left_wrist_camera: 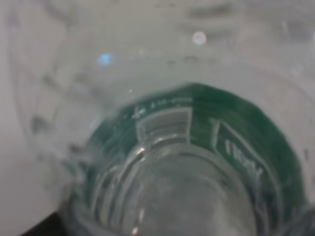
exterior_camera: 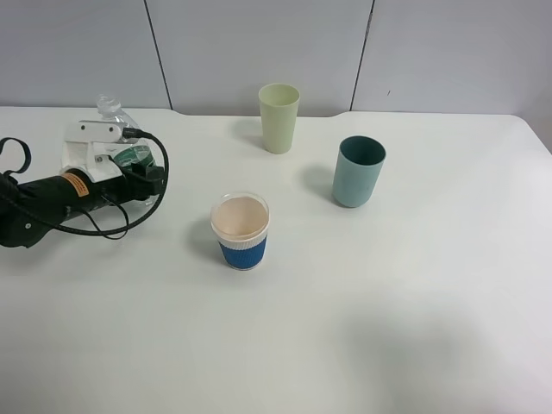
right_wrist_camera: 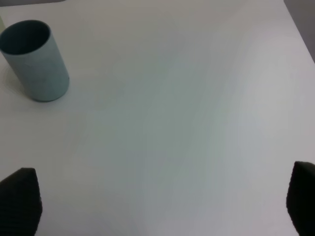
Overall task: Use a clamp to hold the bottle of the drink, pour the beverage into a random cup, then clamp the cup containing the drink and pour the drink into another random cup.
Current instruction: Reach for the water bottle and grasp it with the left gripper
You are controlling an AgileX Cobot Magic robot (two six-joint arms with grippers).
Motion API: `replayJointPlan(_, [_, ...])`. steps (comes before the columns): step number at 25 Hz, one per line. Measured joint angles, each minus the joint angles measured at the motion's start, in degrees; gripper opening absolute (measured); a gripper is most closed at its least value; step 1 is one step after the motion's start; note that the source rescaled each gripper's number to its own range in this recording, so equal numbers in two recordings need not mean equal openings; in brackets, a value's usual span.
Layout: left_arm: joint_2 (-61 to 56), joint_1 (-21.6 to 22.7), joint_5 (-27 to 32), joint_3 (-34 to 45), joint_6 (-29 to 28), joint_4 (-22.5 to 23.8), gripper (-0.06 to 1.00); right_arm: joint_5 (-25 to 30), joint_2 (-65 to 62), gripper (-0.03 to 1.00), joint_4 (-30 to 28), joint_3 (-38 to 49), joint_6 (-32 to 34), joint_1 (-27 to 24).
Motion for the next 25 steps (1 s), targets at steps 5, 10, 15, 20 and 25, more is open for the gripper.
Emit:
replayJointPlan(5, [-6.37,-0.29,2.4,1.45,0.43,-2.06,0.09,0.0,0.0,1.0,0.0,0.0,0.0,0.0])
replayJointPlan(10, [-13.55,-2.14,4.44,4.72,5.61,-10.8,0.09,0.0,0.0,1.0,0.0,0.0,0.0,0.0])
replayJointPlan(15, [-19.71,-6.05,8.09,5.57,13.99,-19.62,0.09,0.0,0.0,1.0,0.0,0.0,0.0,0.0])
replayJointPlan(20, [-25.39,-11.37,11.68,5.59,22.61,-30.59,0.09,0.0,0.0,1.0,0.0,0.0,0.0,0.0])
replayJointPlan(25, [-29.56,-18.18,13.78,5.63,35.1,-43.58,0.09,0.0,0.0,1.0,0.0,0.0,0.0,0.0])
